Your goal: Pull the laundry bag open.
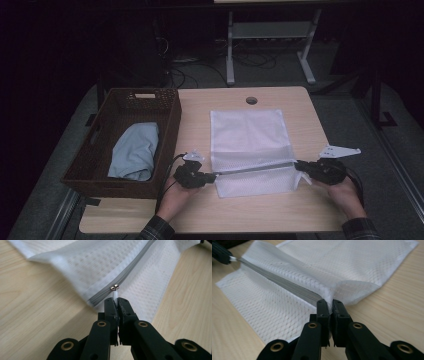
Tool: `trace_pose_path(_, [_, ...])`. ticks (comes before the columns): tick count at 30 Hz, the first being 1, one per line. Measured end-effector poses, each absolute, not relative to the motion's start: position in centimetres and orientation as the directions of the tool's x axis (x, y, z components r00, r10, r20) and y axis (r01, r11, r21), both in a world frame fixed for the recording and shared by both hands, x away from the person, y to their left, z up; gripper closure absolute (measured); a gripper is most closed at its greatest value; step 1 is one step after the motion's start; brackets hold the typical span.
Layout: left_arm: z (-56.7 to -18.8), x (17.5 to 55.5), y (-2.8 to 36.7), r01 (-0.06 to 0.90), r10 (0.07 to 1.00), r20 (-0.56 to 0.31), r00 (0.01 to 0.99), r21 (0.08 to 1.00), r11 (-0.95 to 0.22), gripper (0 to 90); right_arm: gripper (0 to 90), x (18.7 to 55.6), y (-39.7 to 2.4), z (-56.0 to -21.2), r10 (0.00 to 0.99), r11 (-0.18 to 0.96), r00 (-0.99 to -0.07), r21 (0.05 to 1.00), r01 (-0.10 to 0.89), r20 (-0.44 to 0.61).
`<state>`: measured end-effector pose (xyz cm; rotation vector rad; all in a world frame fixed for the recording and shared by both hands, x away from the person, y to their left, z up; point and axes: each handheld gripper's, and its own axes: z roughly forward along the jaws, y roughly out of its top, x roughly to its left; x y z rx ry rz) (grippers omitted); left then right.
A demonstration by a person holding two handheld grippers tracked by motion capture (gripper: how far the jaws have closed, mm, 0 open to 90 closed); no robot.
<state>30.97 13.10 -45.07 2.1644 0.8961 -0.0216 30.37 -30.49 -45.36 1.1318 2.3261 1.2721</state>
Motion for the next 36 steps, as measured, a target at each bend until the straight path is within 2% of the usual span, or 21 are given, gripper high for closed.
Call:
trace_pose_path(4, [-45.2, 30.9, 13.2, 0.61, 0.602, -0.281, 0.747, 0.649, -0.455, 87.7, 85.1, 30.6, -31.1, -45.6, 0.739, 0.307, -0.658, 0.797, 0.52, 0.145])
trace_pose_path(16, [-45.6, 30.7, 13.1, 0.612, 0.636, -0.239, 0.734, 0.639, -0.466, 87.3, 82.1, 30.8, -29.9, -46.8, 0.722, 0.389, -0.682, 0.747, 0.539, 0.116])
trace_pose_path(21, [-45.6, 30.7, 13.3, 0.617, 0.65, -0.234, 0.723, 0.641, -0.455, 86.5, 75.5, 30.8, -29.6, -47.1, 0.72, 0.406, -0.686, 0.737, 0.54, 0.106])
trace_pose_path(22, [-45.5, 30.7, 13.4, 0.615, 0.653, -0.231, 0.722, 0.646, -0.452, 86.2, 68.3, 30.8, -29.5, -47.1, 0.724, 0.407, -0.682, 0.736, 0.541, 0.101])
trace_pose_path(23, [-45.5, 30.7, 13.4, 0.615, 0.653, -0.231, 0.722, 0.646, -0.452, 85.6, 64.8, 30.8, -29.5, -47.1, 0.724, 0.401, -0.682, 0.739, 0.541, 0.106])
trace_pose_path(24, [-45.5, 30.7, 13.3, 0.608, 0.65, -0.226, 0.725, 0.654, -0.451, 83.3, 59.9, 30.8, -29.5, -47.0, 0.725, 0.393, -0.68, 0.745, 0.539, 0.11])
trace_pose_path(25, [-45.5, 30.7, 13.3, 0.608, 0.65, -0.226, 0.725, 0.654, -0.451, 80.0, 59.9, 30.8, -29.5, -47.0, 0.725, 0.393, -0.68, 0.745, 0.539, 0.11])
trace_pose_path(27, [-45.3, 30.6, 13.2, 0.593, 0.641, -0.215, 0.737, 0.661, -0.46, 74.8, 51.3, 30.7, -29.6, -46.8, 0.721, 0.366, -0.679, 0.759, 0.539, 0.134])
trace_pose_path(30, [-45.0, 30.3, 12.9, 0.569, 0.631, -0.19, 0.752, 0.67, -0.477, 63.0, 43.9, 30.6, -29.3, -46.7, 0.706, 0.365, -0.692, 0.762, 0.535, 0.148])
trace_pose_path(36, [-44.5, 30.1, 12.9, 0.531, 0.609, -0.162, 0.776, 0.689, -0.494, 45.4, 29.0, 30.1, -28.0, -46.4, 0.688, 0.394, -0.715, 0.765, 0.509, 0.122])
